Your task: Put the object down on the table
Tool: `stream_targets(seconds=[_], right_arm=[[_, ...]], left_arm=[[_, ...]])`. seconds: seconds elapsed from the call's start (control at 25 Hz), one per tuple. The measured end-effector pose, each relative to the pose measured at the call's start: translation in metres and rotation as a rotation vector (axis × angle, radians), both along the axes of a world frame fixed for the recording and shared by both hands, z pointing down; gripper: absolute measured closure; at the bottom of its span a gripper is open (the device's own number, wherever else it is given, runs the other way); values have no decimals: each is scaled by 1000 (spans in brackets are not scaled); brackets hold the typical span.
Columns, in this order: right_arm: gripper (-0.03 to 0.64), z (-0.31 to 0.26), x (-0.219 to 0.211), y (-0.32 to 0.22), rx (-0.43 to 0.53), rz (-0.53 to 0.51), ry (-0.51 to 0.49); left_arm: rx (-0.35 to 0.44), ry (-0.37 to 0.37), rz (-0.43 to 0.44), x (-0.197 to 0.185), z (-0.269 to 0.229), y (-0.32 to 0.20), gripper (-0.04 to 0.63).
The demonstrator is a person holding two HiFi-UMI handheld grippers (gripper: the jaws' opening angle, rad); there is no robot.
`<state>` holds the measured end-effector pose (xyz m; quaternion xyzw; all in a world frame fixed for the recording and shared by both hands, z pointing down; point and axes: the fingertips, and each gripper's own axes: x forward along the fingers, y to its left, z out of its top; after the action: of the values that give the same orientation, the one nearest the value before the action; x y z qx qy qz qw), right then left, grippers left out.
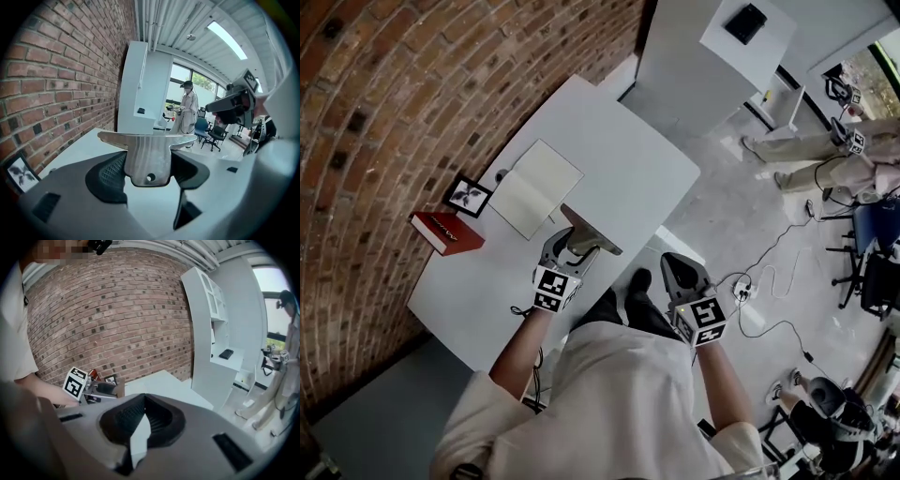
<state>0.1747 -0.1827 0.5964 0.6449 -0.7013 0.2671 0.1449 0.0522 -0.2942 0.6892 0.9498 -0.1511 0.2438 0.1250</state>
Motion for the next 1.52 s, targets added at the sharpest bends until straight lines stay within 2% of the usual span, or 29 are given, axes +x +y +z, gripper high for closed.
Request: stream_targets(seconds=[0.36, 0.68, 1.24, 1.52], right_arm=[[614, 41, 16, -26, -66, -42, -40], [614, 77, 29, -50, -124, -92, -59], [614, 114, 40, -54, -197, -99, -102], [614, 118, 44, -57, -202, -88, -116]], left_arm=[[-46, -90, -41, 21, 71, -23, 321], [-110, -200, -64, 35, 134, -37, 321], [-198, -398, -76, 47, 211, -54, 320], [-204, -477, -79, 48, 229, -58, 319]])
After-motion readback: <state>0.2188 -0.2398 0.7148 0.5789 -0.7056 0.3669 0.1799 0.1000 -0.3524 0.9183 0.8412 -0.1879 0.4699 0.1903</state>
